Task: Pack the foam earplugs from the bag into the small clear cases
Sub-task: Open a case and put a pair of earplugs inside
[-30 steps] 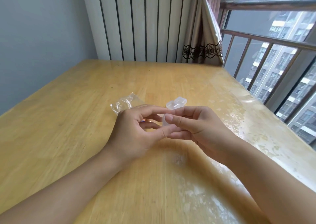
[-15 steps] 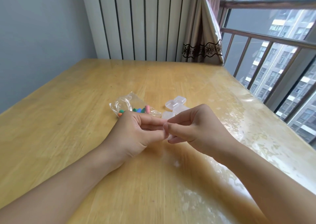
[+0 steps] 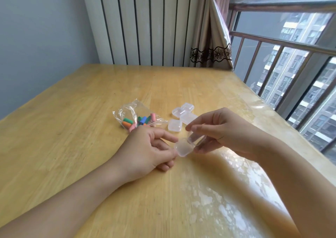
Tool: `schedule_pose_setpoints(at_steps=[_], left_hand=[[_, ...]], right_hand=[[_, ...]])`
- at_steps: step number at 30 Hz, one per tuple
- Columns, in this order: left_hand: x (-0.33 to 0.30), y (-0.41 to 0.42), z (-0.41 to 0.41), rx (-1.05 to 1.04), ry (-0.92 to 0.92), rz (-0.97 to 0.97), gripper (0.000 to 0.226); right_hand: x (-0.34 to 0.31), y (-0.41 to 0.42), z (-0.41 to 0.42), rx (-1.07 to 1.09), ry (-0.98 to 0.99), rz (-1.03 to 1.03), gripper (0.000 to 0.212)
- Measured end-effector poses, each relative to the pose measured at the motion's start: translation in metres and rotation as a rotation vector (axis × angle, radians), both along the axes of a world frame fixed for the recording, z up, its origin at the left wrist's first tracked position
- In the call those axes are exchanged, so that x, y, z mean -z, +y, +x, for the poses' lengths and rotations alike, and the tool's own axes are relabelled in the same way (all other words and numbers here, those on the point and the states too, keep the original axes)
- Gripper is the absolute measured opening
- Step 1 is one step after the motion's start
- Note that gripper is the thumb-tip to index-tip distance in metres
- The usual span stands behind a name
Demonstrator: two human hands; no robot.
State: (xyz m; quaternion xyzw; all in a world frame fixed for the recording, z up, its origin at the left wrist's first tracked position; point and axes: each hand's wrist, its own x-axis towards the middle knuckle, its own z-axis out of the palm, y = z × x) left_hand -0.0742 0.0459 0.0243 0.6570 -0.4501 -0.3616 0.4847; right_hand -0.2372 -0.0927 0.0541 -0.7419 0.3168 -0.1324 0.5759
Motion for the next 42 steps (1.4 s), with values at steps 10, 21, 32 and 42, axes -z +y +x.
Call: schedule_pose_setpoints(at_steps=[10,21,32,42], left_hand=[[-0.015,0.002,0.024,-0.264,-0.356,-0.381,0.011],[0.006,-0.005,0.068,-0.134,-0.835,0.168,0.057],[0.006,-0.011,0.067,-0.035,-0.668,-0.071,0.035],[0.009,-0.012,0.054,-0.153,-0.53,-0.194,0.025]], right_hand=[[0.002,0.001,0.0,0.196,0.014,-0.64,0.014],[0.039,0.041,0.065,-0.032,0.099,-0.989,0.027],[0.044,0.039,0.075,0.043,0.05,-0.906,0.012],[0.044,0.04,0.075,0.045,0.03,-0.847,0.013]])
